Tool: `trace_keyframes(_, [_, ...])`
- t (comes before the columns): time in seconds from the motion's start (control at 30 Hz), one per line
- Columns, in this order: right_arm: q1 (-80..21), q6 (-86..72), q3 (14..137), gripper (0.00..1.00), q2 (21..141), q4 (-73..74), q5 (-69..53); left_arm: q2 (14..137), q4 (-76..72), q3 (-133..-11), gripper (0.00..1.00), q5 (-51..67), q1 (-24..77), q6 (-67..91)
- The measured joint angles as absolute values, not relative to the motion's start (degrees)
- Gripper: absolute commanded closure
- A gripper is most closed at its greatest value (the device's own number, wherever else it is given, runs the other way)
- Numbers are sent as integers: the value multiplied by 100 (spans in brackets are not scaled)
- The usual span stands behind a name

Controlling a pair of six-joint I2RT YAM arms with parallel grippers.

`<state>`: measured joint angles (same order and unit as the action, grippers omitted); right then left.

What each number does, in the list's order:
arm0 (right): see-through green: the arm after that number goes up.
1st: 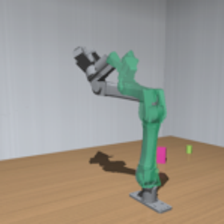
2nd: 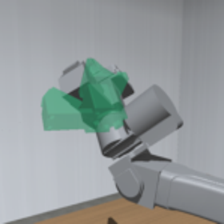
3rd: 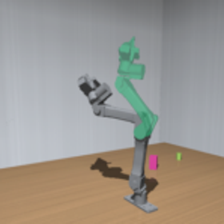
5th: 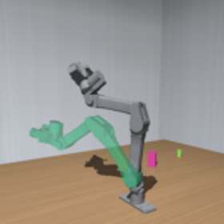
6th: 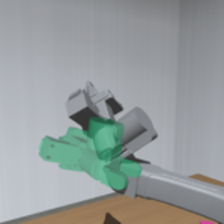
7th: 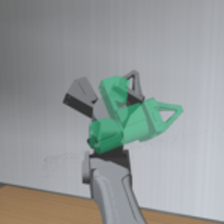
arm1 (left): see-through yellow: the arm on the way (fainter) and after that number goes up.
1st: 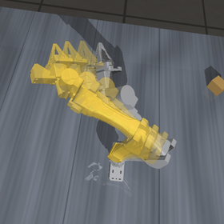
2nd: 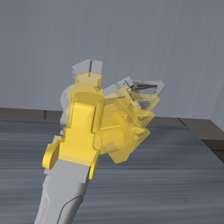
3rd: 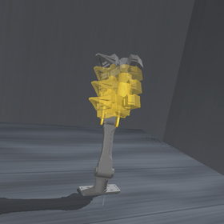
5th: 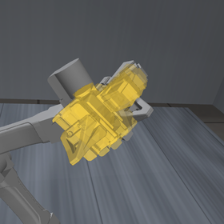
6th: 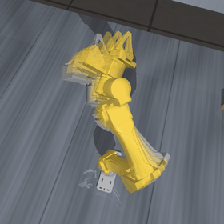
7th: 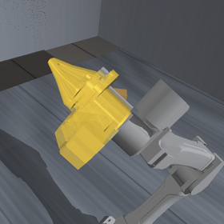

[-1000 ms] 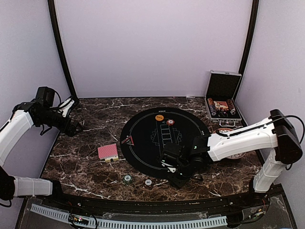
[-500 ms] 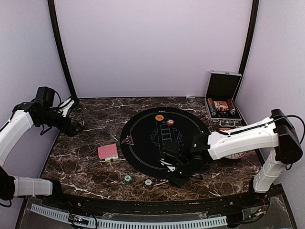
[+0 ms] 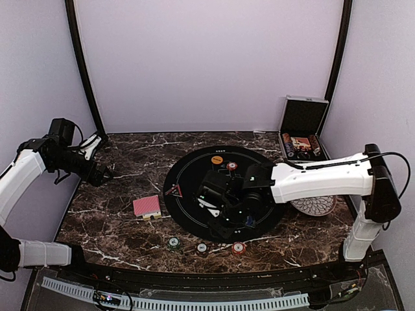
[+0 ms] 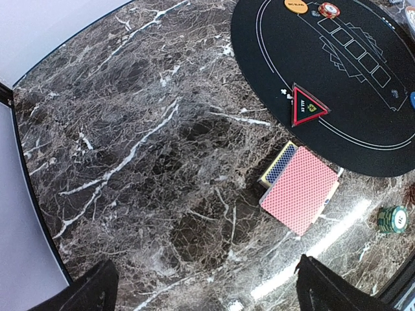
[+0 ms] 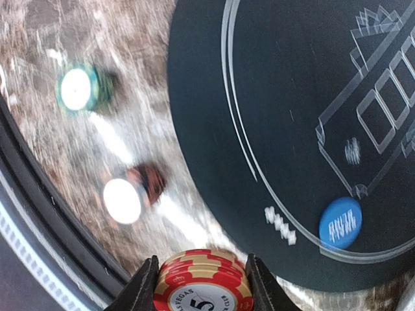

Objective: Distribute texas hold em gaming equipment

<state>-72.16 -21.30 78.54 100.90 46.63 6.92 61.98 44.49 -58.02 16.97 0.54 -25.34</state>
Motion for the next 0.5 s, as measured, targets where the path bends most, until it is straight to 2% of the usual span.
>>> trace_keyframes(0.27, [-7100, -1863, 9443, 72, 11758, 4318, 617, 6198, 4501, -5802, 1, 1715, 54, -2532])
trace_keyframes(0.5, [-6858, -1739, 10444, 72, 12763, 4130, 574, 6198, 4558, -5804, 1, 1737, 54, -2534])
